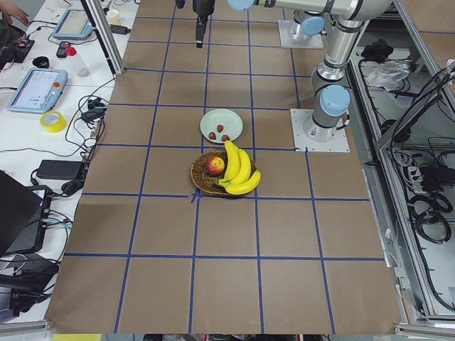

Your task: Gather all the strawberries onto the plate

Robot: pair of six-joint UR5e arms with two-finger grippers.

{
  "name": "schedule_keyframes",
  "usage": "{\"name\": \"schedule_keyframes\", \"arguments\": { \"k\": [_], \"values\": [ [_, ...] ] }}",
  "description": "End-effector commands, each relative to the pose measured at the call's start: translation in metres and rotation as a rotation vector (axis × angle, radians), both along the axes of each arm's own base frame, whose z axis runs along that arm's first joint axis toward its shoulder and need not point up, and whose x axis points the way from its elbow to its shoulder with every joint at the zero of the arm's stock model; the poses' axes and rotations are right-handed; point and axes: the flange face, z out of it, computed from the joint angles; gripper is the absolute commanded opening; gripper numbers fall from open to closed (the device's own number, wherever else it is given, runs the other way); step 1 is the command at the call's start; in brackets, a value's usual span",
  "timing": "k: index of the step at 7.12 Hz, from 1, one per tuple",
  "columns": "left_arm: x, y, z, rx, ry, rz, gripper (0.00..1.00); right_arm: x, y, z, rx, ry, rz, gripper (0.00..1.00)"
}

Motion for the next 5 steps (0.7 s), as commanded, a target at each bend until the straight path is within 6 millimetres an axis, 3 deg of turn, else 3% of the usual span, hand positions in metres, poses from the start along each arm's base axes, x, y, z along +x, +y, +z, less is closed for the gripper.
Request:
{"name": "schedule_keyframes", "arguments": {
  "k": [1, 3, 5],
  "values": [
    [0.006, 0.015, 0.001, 0.041, 0.005, 0.018, 1.00, 0.001, 0.000, 0.000, 0.000, 0.000, -0.001, 1.00],
    [0.038, 0.018, 0.002, 0.096, 0.015, 0.107, 1.00, 0.000, 0.000, 0.000, 0.000, 0.000, -0.001, 1.00],
    [0.036, 0.020, 0.005, 0.082, 0.005, 0.128, 1.00, 0.001, 0.000, 0.000, 0.000, 0.000, 0.000, 1.00]
  ]
}}
